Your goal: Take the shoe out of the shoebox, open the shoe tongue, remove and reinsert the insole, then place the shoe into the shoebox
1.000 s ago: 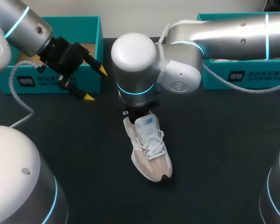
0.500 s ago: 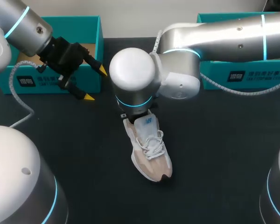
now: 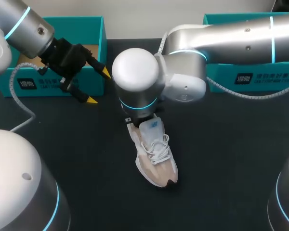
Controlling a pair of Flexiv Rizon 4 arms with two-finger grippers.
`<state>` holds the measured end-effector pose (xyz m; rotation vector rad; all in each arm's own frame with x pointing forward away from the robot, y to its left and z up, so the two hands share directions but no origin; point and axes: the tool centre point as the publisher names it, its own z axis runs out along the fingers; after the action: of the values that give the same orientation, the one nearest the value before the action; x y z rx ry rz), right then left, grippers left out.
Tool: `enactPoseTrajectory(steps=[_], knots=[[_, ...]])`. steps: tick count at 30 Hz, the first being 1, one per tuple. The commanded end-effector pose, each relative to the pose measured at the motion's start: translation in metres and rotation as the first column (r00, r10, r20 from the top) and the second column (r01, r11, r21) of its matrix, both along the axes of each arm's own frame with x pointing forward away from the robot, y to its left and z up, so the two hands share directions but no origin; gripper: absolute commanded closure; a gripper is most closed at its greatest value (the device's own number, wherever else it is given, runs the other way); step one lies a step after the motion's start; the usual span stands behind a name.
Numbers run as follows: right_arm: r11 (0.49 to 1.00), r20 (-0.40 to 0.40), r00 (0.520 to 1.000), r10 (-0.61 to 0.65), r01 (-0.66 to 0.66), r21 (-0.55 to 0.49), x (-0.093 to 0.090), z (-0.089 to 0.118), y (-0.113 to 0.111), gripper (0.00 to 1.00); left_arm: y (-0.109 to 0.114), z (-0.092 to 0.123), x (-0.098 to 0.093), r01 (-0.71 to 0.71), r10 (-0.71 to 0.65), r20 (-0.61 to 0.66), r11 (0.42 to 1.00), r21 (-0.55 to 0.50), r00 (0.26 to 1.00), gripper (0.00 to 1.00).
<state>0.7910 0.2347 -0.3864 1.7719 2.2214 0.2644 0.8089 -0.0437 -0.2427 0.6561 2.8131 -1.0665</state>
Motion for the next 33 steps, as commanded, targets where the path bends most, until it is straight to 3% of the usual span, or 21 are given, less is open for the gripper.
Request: enactPoseTrajectory(steps=[1,9,21,29,33], knots=[[1.000,-0.006,1.000,0.002,-0.002,0.004,-0.008,0.012,-0.009,1.00,0.000,0.000,0.000,0.000,0.000,0.000,1.000,0.003,1.000,0.00],[0.998,-0.096,0.995,0.008,-0.002,0.058,-0.016,-0.005,-0.012,1.00,0.000,0.000,0.000,0.000,0.000,0.000,1.000,0.003,1.000,0.00],[0.990,-0.208,0.976,0.059,-0.031,0.135,-0.018,-0.026,0.001,1.00,0.000,0.000,0.000,0.000,0.000,0.000,1.000,0.003,1.000,0.00],[0.994,-0.219,0.974,0.055,-0.033,0.101,-0.023,0.007,-0.006,1.00,0.000,0.000,0.000,0.000,0.000,0.000,1.000,0.003,1.000,0.00],[0.993,-0.299,0.951,0.076,-0.044,0.111,-0.027,0.027,-0.013,1.00,0.000,0.000,0.000,0.000,0.000,0.000,1.000,0.003,1.000,0.00]])
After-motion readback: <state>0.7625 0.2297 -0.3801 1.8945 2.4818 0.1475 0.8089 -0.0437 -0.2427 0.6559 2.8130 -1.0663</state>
